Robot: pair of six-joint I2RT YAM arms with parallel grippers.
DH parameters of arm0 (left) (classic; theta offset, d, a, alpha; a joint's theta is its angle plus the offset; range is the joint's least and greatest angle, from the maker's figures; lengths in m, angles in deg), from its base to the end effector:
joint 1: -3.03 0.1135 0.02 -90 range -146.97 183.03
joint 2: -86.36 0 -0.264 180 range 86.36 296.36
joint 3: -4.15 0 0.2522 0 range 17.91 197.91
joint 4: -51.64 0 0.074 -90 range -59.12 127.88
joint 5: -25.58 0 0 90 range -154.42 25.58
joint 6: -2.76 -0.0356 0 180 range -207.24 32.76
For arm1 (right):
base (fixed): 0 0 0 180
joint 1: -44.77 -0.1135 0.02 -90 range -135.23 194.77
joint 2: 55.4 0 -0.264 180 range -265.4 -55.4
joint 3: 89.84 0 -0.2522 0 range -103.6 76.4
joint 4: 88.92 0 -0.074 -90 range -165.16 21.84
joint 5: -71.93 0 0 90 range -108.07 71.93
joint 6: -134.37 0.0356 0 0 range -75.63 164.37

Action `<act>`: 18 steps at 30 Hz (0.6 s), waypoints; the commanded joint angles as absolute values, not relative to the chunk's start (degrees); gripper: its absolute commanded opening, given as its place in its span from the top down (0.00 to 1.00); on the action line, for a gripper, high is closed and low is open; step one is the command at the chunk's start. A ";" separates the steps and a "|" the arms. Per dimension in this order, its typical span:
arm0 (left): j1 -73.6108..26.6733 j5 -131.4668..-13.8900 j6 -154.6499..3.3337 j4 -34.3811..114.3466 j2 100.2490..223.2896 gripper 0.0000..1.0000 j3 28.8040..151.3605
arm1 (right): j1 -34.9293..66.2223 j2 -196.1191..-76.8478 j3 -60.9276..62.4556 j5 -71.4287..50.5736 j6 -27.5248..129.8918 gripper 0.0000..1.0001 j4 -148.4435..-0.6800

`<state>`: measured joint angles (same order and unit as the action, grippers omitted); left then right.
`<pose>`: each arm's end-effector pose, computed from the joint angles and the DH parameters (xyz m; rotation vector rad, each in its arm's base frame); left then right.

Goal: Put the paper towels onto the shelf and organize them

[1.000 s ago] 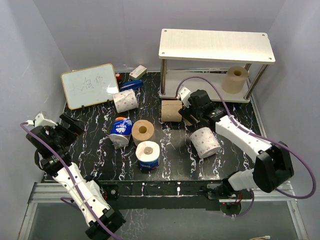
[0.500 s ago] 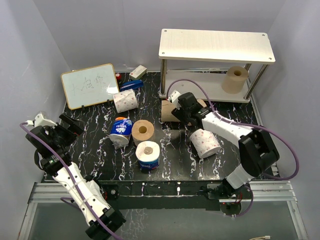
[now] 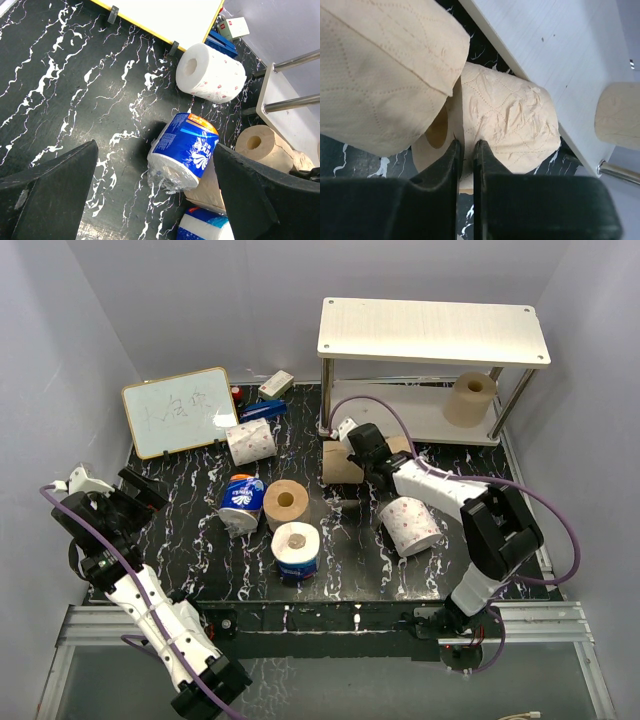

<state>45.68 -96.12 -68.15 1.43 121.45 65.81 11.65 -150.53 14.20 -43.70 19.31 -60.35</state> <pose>0.1047 0.0710 0.3363 -0.6707 1.8081 -0.2739 0.3042 0.1801 0.2151 -0.9575 2.1438 -0.4672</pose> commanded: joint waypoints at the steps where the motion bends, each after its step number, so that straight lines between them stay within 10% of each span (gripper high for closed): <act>1: 46.19 -96.76 -68.17 1.64 120.53 0.02 65.59 | 11.81 -151.08 10.88 -45.30 21.39 1.00 -59.74; 9: 46.27 -96.76 -68.16 1.63 120.64 0.02 65.62 | 15.49 -143.86 5.50 -37.74 24.87 1.00 -56.08; 18: 46.21 -96.84 -68.17 1.65 120.68 0.02 65.56 | 43.53 -140.88 4.01 5.93 49.79 1.00 -53.41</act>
<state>45.73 -96.10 -68.15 1.43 120.93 65.81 33.86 -144.20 3.80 -13.64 37.17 -49.77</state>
